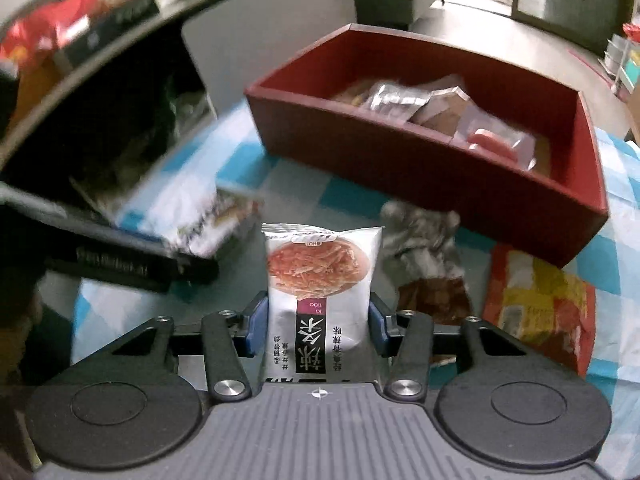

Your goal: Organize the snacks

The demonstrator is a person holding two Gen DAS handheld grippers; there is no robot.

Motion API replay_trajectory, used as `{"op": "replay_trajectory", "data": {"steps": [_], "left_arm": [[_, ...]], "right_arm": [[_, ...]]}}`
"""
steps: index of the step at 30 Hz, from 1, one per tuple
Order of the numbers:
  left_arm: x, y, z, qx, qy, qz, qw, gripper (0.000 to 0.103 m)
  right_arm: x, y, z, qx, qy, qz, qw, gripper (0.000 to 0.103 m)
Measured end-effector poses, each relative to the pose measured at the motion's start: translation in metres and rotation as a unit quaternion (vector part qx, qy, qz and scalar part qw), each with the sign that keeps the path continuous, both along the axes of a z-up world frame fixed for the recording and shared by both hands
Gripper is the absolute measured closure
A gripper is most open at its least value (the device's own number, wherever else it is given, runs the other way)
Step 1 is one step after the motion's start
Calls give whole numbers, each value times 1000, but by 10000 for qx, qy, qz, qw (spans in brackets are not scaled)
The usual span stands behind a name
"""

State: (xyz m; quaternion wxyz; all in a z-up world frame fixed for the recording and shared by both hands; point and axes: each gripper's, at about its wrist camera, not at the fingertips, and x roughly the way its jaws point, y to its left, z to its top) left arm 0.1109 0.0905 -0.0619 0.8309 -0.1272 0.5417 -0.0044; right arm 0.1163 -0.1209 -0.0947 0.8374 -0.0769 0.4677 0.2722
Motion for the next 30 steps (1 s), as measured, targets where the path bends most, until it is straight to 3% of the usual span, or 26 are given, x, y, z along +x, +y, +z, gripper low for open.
{"op": "replay_trajectory", "data": {"steps": [6, 8, 12, 15, 17, 24, 28, 30], "left_arm": [[-1, -2, 18, -154, -284, -11, 9995, 52], [-1, -5, 23, -233, -369, -68, 9990, 62], [3, -9, 24, -161, -355, -114, 9992, 63], [5, -7, 13, -157, -150, -88, 9997, 59], [10, -7, 6, -180, -43, 23, 9998, 51], [27, -35, -12, 263, 60, -85, 9996, 44], [24, -59, -19, 796, 109, -368, 9961, 49], [22, -59, -18, 779, 107, -366, 9962, 53]], "right_arm": [[8, -12, 14, 331, -75, -157, 9993, 45], [11, -13, 18, 454, -74, -145, 9988, 45], [16, -16, 22, 486, -125, -195, 9986, 45], [22, -23, 18, 456, -26, -332, 9984, 45], [22, -25, 18, 439, -7, -342, 9984, 45], [23, -38, 24, 507, -70, -526, 9973, 45], [25, -53, 25, 473, -86, -733, 9962, 43], [26, -58, 26, 481, -88, -788, 9957, 43]]}}
